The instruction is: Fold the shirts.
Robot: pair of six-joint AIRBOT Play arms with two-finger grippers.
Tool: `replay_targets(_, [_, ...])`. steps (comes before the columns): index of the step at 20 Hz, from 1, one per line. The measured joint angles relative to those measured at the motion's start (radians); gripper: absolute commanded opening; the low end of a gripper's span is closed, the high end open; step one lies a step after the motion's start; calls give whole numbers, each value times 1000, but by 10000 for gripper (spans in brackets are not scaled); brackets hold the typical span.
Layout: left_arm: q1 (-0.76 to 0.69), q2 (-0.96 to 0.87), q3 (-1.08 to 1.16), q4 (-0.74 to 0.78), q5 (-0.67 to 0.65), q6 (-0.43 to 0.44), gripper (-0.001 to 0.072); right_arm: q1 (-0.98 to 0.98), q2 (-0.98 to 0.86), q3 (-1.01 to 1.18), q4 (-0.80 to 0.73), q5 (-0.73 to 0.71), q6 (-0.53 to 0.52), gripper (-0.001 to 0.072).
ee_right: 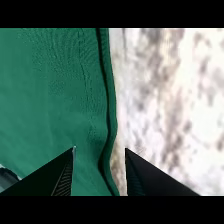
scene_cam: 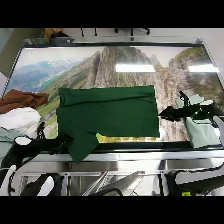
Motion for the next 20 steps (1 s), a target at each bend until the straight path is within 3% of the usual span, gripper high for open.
replay_targets(1, [-21, -35, 5, -31, 23, 21, 359, 3, 0, 0, 2, 0, 0, 366])
replay_targets(2, [-41, -68, 14, -37, 45, 39, 190, 5, -1, -1, 2, 3, 0, 366])
replay_targets(4, [-78, -135, 48, -53, 69, 75, 23, 7, -2, -2, -14, 14, 17, 367])
replay_targets(10, [-103, -211, 134, -67, 46, 135, 24, 19, 0, -64, -59, 44, 95, 366])
replay_targets(18, [-4, -79, 151, -66, -27, 148, 24, 105, 31, -140, -92, 72, 117, 360])
replay_targets(19, [13, -61, 151, -64, -37, 150, 24, 108, 47, -149, -101, 71, 117, 320])
replay_targets(20, [25, -45, 151, -63, -46, 153, 23, 111, 64, -158, -111, 67, 121, 191])
